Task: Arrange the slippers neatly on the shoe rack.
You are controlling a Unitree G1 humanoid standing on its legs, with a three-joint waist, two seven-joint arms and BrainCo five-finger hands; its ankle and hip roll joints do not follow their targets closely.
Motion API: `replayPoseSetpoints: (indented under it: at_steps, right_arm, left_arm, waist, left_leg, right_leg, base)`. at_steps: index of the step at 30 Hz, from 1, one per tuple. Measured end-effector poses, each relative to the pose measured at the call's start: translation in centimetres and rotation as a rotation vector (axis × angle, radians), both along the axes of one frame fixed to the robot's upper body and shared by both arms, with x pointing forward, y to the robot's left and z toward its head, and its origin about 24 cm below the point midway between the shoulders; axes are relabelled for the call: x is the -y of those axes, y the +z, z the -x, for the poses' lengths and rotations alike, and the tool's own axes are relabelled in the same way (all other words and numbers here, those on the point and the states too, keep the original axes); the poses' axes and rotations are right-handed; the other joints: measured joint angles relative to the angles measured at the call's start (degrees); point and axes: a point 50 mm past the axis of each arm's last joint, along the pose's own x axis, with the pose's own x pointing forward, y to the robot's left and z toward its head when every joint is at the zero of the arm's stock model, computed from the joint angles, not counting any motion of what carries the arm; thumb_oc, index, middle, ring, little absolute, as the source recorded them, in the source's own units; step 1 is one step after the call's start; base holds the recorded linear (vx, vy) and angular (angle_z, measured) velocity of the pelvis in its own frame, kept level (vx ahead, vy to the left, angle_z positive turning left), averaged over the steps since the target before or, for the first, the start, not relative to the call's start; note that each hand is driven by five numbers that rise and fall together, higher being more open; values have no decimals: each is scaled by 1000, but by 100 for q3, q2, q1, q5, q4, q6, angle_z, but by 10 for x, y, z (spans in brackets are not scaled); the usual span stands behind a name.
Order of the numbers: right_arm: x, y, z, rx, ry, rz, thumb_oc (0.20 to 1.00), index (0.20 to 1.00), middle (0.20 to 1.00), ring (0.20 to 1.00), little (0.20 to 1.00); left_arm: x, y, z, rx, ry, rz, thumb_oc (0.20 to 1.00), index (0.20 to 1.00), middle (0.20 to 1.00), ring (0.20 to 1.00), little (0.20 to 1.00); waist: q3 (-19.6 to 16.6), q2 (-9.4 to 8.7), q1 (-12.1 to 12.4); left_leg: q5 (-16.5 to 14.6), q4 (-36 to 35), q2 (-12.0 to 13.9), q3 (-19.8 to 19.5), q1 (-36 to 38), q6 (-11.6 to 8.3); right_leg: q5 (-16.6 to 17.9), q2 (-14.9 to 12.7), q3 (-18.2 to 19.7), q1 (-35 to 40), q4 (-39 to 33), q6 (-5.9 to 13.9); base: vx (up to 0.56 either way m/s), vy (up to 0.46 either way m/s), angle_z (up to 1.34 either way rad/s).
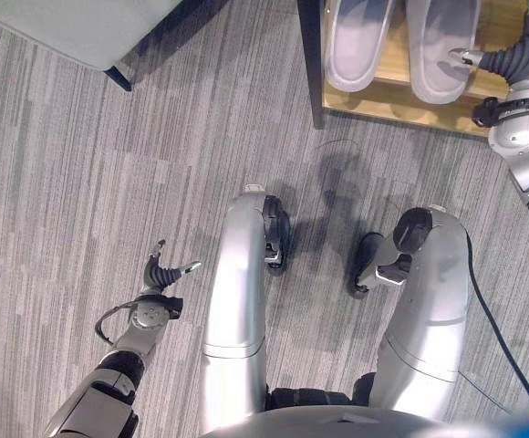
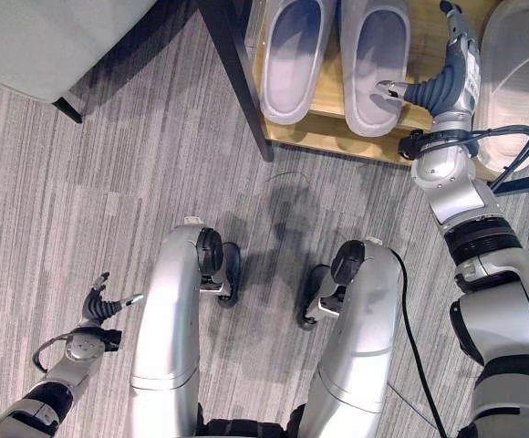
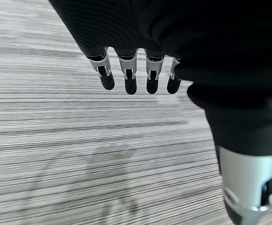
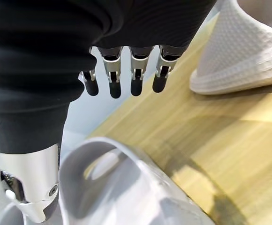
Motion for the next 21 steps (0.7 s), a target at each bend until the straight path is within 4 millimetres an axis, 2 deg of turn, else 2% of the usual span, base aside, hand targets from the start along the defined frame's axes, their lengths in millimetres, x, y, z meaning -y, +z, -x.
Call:
replayPoseSetpoints:
  at_steps: [3,5,10,18,21]
  right_arm:
    - [-15,-5,-3,2,57,-17,1000,1000,1000,1000,1000]
    - [-28,-18,-3,13,121,-104,1000,1000,1000,1000,1000]
    - [-57,-61,-2,-25,201,-286,1000,1000,1000,1000,1000]
    - [-56,-82,1,-71,197,-311,1000,1000,1000,1000,1000]
    - [-64,-83,0,-46,227,-418,1000,1000,1000,1000,1000]
  left_arm:
    - [-8,27,-21,85,-8,-68,1000,1000,1000,1000,1000]
    - [-10,32,-23,118,18,-69,1000,1000,1000,1000,1000]
    - [-3,10,-7,51,57,-74,1000,1000,1000,1000,1000]
    - [-9,16,-12,77,121,-84,1000,1000,1000,1000,1000]
    - [-4,12,-12,71,117,-74,1000,1000,1000,1000,1000]
  waist:
    - [-7,-29,-10]
    - [-23,-66,-39]
    - [-15,-157,-71]
    - [-15,-160,-120]
    - [-12,-171,-122]
  left_leg:
    - [-34,111,5,-28,-4,-5]
    - [-78,139,15,-29,-2,3]
    - [-335,489,73,-69,3,4]
    - [-432,711,75,-72,0,-9]
    - [-448,711,75,-73,13,-9]
  right_leg:
    - [-50,2,-5,23,99,9]
    - [-77,13,-4,29,119,15]
    - [-224,87,5,54,375,70]
    - [-353,100,64,65,603,88]
    - [-379,90,62,72,618,78]
  base:
    - [0,0,0]
    - [5,-16,-2]
    - [30,-13,-8]
    - [3,-1,-1]
    - [0,0,0]
